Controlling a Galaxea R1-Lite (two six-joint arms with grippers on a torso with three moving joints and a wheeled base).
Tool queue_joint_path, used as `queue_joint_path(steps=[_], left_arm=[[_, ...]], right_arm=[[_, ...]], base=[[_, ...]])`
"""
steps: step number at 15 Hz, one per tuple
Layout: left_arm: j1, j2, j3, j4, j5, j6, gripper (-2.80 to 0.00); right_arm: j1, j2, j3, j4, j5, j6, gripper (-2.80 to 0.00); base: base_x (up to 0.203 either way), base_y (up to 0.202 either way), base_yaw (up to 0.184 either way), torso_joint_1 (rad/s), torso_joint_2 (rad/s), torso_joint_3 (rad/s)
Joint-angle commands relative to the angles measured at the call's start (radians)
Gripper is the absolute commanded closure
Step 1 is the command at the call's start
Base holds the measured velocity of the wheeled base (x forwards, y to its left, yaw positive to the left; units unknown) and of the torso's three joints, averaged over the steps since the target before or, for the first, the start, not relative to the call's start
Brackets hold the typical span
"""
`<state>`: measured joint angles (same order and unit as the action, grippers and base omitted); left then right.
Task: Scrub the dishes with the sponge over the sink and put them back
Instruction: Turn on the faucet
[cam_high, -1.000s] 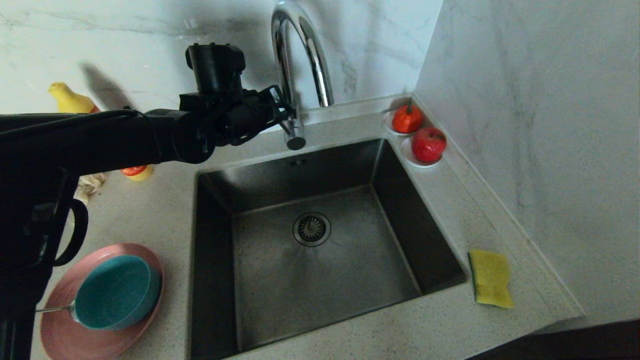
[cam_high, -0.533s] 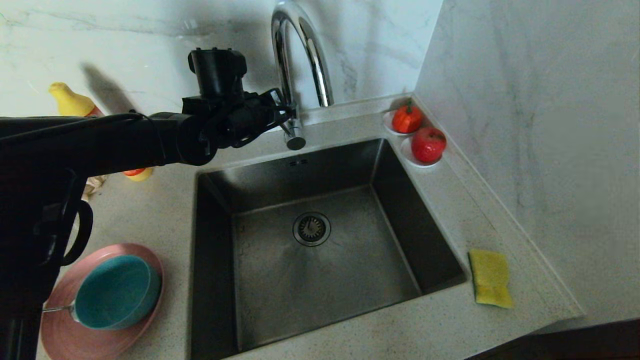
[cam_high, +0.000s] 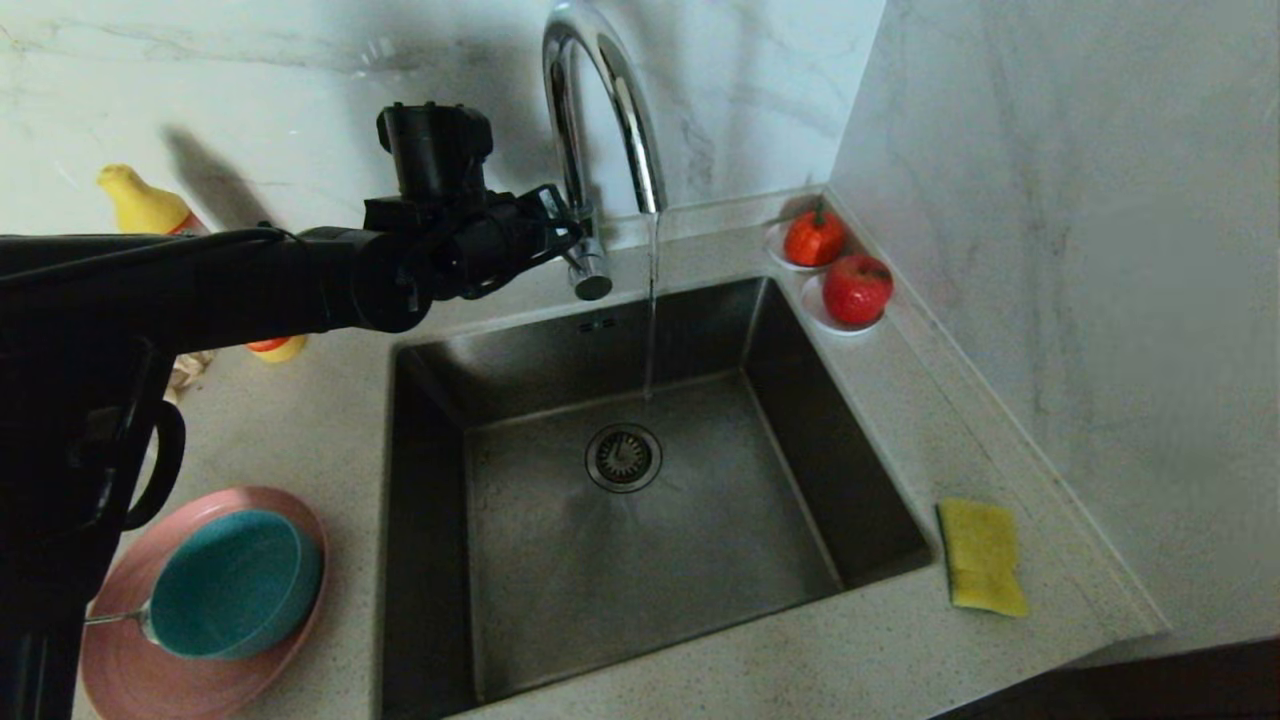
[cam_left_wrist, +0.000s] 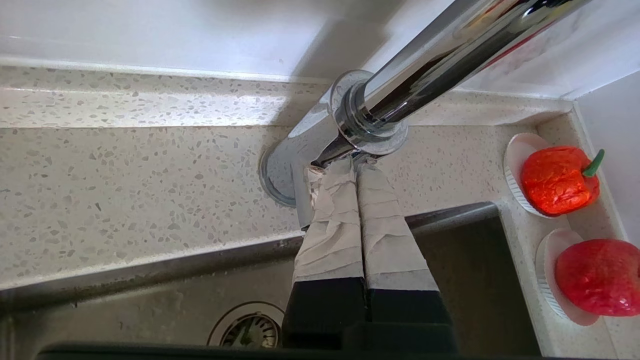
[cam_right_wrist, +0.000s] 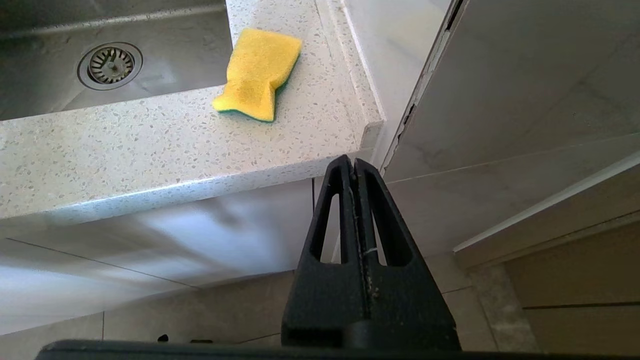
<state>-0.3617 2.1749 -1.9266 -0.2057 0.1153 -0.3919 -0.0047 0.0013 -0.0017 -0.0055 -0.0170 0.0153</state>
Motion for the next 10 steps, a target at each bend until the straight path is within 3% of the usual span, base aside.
queue_joint_path(steps=[1,10], left_arm=[[0.0,-0.003,-0.005,-0.006,0.001,-0.002,0.0],[0.0,-0.018,-0.005,-0.017,-0.034,-0.004,0.0]], right_arm=[[0.0,0.0,0.0,-0.001,0.0,0.0,0.0],[0.0,0.0,0.0,-0.001,0.0,0.0,0.0]], base=[[0.0,0.0,0.0,0.0,0.0,0.0],[0.0,0.0,0.0,0.0,0.0,0.0]])
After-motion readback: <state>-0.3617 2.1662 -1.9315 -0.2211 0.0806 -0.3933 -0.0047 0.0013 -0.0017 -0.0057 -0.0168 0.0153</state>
